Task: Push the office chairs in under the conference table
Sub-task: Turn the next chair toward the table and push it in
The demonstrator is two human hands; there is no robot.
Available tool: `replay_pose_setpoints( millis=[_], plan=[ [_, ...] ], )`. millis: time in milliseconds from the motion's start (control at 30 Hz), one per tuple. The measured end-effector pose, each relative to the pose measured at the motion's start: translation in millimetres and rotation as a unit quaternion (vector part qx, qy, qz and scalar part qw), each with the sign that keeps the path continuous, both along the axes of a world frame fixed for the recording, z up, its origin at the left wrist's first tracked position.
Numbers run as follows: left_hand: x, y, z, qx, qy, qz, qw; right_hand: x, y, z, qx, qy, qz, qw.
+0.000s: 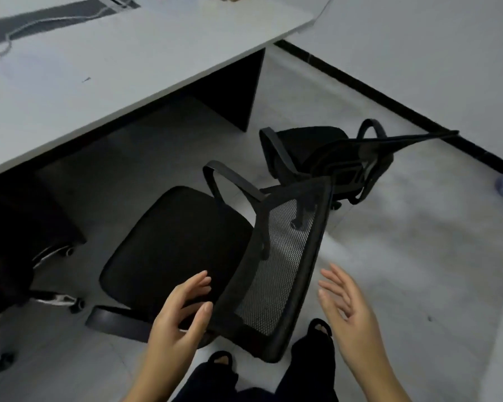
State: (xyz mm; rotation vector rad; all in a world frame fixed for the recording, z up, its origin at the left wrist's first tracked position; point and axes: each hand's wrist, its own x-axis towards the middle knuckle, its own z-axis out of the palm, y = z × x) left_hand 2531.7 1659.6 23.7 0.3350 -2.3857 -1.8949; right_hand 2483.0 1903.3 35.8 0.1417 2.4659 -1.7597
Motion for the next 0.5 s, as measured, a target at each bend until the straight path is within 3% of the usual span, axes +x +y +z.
replay_pose_setpoints(
  millis=[267,500],
  plan=[
    [-9,122,-6,0.012,-0.016,0.213,0.977,-103,76,-7,0.02,-0.02,0.226,0.974],
    [-16,210,-14,-0.099,-0.066,0.264,0.957,-173,116,-5,0.077,0.047,0.38,0.921]
  ],
)
